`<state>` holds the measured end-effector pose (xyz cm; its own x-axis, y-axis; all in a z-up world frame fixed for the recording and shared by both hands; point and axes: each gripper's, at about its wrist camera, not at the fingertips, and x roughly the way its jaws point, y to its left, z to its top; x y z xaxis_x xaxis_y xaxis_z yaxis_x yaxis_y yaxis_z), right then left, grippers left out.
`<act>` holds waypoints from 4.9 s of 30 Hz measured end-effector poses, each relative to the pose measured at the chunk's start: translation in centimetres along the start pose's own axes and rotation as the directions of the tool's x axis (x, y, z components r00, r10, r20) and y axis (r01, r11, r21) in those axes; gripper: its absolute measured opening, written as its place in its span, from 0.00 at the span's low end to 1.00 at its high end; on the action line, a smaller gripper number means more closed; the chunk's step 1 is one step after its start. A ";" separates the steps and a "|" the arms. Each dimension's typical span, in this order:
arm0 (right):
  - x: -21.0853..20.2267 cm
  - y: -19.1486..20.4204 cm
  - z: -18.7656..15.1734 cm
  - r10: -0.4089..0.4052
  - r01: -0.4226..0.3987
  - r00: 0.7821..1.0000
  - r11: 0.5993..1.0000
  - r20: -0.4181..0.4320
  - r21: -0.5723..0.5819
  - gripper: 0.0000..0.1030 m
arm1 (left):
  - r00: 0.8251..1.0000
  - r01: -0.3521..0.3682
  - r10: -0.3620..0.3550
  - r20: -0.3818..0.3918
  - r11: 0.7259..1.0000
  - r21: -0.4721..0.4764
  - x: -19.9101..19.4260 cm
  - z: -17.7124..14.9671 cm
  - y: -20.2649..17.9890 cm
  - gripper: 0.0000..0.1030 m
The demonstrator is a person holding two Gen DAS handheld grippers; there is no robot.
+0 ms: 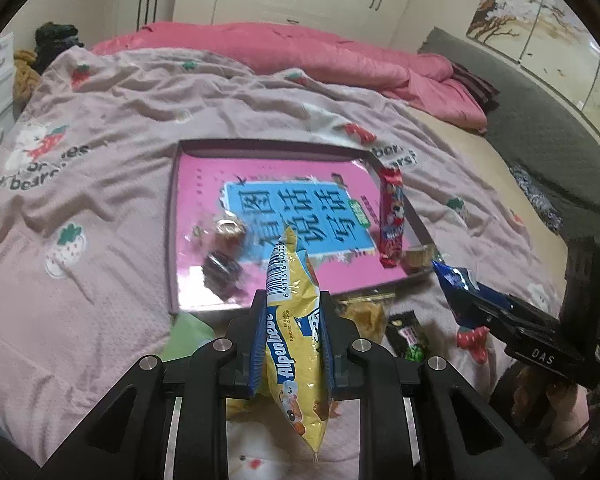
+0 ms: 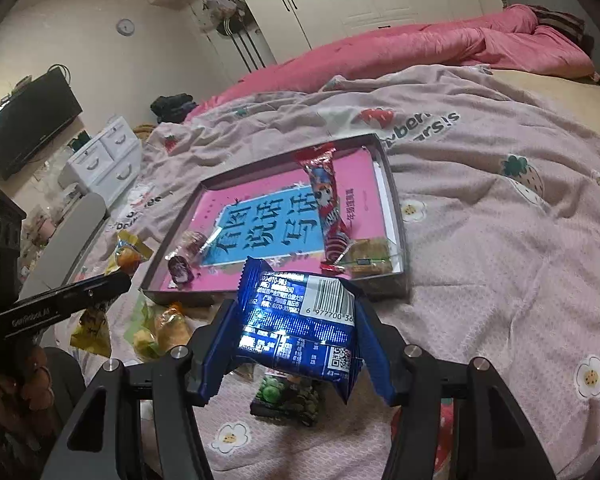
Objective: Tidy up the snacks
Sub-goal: 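Lift the blue packet with the right tool while the left tool lifts the yellow bag, then carry both snacks over the tray and lower them onto the picture book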
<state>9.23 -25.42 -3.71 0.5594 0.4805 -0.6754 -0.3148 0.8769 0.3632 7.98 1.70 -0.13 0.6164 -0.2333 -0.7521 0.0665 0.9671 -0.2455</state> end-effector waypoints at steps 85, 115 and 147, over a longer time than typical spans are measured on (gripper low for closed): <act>-0.7 -2.5 5.7 0.001 0.001 0.975 1.000 0.224 -0.007 0.57 | 0.967 -0.090 0.108 0.229 0.992 -0.087 -1.3 4.8 5.3 0.23; 0.8 -3.6 6.4 0.013 -0.018 0.975 1.000 0.221 0.020 0.57 | 0.990 -0.035 0.034 0.140 0.999 0.005 3.2 4.0 2.0 0.23; 7.2 -0.1 5.7 0.027 -0.015 0.997 0.987 0.070 -0.161 0.57 | 0.998 0.061 -0.062 0.016 0.995 0.078 8.8 4.1 0.5 0.23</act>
<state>17.66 -21.96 -4.95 0.6030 0.5032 -0.6191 -0.4426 0.8566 0.2651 16.64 0.50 -4.40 0.6238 -0.2915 -0.7251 0.1648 0.9560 -0.2426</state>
